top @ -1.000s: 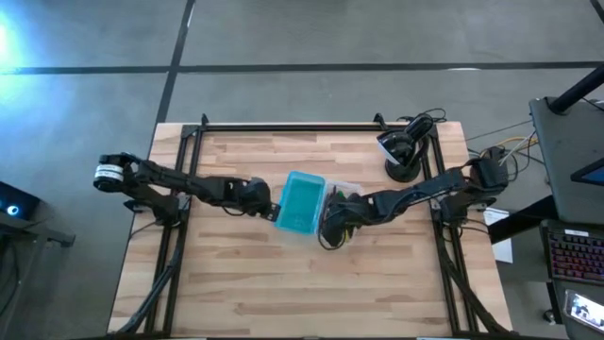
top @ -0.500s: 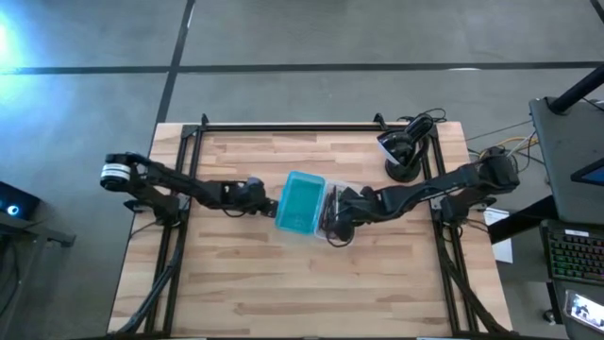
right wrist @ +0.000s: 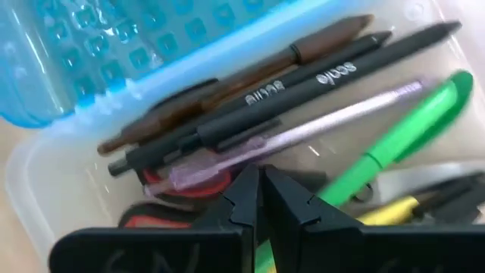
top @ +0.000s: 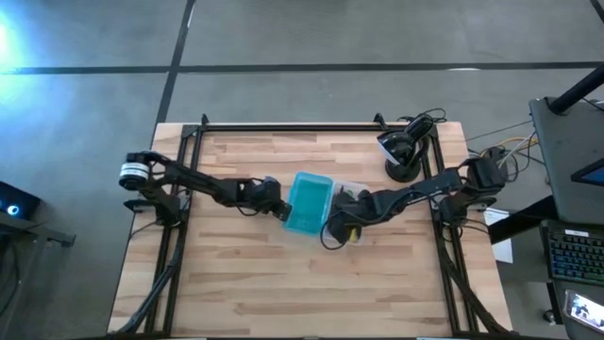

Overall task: Pick & place school supplies into a supply box
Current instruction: Close the supply box

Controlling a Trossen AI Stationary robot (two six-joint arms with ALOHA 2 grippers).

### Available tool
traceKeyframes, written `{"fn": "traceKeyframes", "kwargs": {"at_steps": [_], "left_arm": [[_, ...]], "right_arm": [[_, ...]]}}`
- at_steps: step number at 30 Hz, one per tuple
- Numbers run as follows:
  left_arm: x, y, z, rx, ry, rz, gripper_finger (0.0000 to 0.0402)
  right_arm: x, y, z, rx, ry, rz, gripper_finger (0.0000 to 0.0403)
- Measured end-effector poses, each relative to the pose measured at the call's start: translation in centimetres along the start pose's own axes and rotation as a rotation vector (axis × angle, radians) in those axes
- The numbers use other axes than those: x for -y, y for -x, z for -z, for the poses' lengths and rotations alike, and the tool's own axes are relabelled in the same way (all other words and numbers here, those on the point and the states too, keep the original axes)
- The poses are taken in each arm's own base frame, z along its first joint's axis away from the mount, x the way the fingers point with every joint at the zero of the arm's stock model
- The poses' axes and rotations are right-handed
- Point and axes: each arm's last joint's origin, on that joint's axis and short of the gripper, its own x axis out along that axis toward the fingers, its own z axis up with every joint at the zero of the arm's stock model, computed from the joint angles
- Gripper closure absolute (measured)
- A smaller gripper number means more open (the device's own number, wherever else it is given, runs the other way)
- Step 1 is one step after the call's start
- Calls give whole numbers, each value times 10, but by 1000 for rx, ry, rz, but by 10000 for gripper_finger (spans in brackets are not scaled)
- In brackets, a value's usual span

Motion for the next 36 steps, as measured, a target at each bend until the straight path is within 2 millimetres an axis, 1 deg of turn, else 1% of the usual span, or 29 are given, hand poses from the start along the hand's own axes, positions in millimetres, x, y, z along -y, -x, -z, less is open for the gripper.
{"fn": "traceKeyframes", "kwargs": {"at_steps": [4, 6, 10, 14, 21, 23, 29, 33, 36], "left_arm": [[9, 6, -8, 23, -7, 31, 298], [10, 10, -11, 31, -4, 39, 298], [14, 18, -17, 56, 7, 70, 298], [20, 21, -23, 86, 14, 88, 298], [40, 29, -39, 147, 20, 162, 298], [47, 32, -44, 163, 21, 205, 298], [59, 38, -52, 183, 23, 284, 298], [63, 40, -55, 196, 27, 308, 298], [68, 43, -59, 228, 43, 358, 298]], "right_arm": [[0, -4, 2, -14, 17, 8, 390], [-1, -6, 2, -23, 18, 6, 390], [0, -7, 3, -25, 20, 7, 390], [1, -6, 2, -29, 23, 7, 390], [2, -6, 3, -37, 28, 12, 390], [2, -7, 3, -38, 28, 8, 390], [3, -8, 5, -40, 29, 13, 390], [4, -8, 6, -41, 30, 17, 390], [4, -8, 6, -42, 31, 18, 390]]}}
